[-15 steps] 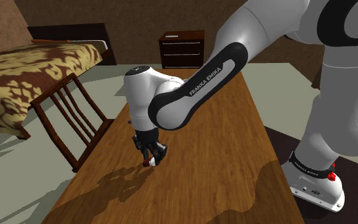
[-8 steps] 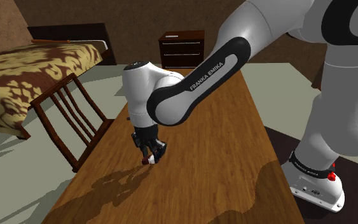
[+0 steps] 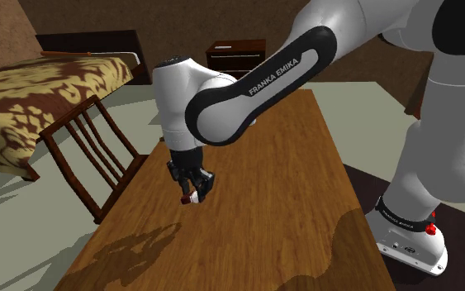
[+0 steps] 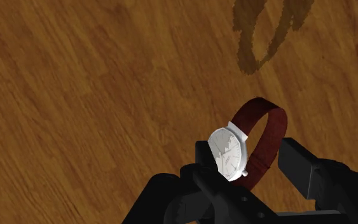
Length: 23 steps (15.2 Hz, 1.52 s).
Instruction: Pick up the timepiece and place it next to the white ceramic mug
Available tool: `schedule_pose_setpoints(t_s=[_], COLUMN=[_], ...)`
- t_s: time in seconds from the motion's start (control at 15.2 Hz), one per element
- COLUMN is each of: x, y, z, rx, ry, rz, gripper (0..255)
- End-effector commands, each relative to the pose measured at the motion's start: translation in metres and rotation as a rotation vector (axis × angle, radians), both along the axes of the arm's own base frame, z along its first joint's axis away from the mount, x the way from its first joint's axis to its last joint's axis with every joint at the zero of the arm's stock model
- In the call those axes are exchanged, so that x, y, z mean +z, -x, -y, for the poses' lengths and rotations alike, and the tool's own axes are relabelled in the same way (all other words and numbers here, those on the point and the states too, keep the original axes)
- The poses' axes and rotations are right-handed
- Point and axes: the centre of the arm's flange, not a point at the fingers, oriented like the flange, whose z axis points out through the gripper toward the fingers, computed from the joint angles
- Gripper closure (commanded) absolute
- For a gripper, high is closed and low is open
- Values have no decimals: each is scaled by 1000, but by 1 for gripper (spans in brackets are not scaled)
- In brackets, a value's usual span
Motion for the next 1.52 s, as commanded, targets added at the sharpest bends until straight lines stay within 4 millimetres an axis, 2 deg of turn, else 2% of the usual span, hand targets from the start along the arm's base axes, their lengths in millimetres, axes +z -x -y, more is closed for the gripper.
schedule_pose_setpoints(t_s=[0.0, 1.06, 1.45], x=[11, 94, 94], y=[0, 0, -43], z=[0, 0, 66], rx=[0, 0, 0], ry=[0, 0, 0], rz=[0, 0, 0], gripper=[255, 255, 255])
